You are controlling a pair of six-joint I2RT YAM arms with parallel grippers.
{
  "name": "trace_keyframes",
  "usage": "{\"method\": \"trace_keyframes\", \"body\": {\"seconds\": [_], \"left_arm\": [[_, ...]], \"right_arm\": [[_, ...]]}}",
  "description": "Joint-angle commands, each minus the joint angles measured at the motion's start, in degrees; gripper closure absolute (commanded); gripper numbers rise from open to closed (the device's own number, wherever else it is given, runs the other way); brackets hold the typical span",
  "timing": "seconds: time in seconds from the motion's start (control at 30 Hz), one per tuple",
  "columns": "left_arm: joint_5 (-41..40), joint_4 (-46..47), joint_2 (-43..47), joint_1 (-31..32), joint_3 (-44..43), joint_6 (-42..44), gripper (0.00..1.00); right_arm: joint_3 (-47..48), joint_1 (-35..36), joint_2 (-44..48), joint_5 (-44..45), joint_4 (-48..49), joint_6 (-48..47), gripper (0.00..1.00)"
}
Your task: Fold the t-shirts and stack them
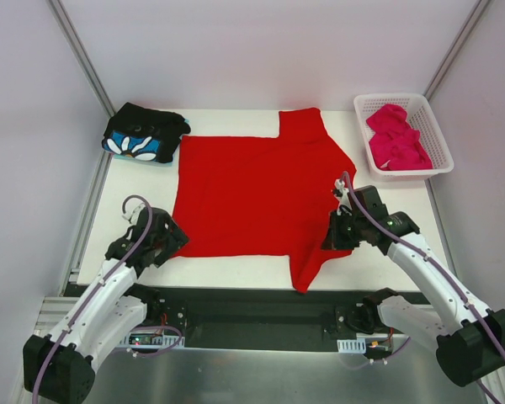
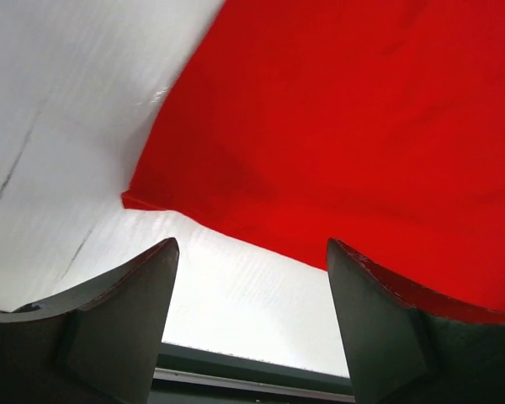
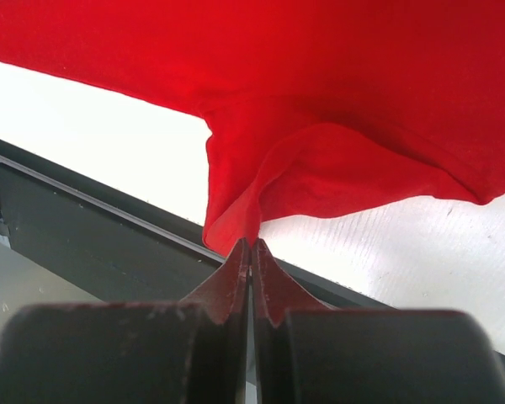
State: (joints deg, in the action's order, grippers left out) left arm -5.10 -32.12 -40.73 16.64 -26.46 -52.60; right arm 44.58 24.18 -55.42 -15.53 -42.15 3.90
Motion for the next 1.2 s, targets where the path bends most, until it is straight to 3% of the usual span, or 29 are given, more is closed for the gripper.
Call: {"method": "trace_keyframes", "body": {"seconds": [0.0,0.23,0.7,0.87,0.93,1.17], "left_arm": [[-5.87,-4.78,-3.12,-0.47,-1.66,-5.93,0.31],[-10.1,-10.06,-2.16,-0.47,-4.92,-14.89,0.33],[-11.16,-10.24,-7.61,-0.47,-6.33,-18.24,0.36],[-10.45,-9.54,-7.52,-0.47,-5.01,-19.47,0.42],[-10.89,-9.1,-8.66,-0.47,-4.83,-19.47,0.5],[-8.7,-6.82,-12.88,-0.47,-4.22,-19.91,0.48]], "right_arm": [[1.3,-0.45,-0.13,-2.4,-1.0,-1.35,0.99],[-0.02,-0.45,-0.13,-4.6,0.31,-0.74,0.99],[-0.02,-0.45,0.05,-5.92,0.84,-0.91,0.99],[-0.19,-0.45,0.31,-5.92,1.02,-0.65,0.99],[-0.02,-0.45,0.4,-6.0,0.93,-0.65,0.99],[0.6,-0.46,0.57,-5.74,0.23,-0.74,0.99]]}}
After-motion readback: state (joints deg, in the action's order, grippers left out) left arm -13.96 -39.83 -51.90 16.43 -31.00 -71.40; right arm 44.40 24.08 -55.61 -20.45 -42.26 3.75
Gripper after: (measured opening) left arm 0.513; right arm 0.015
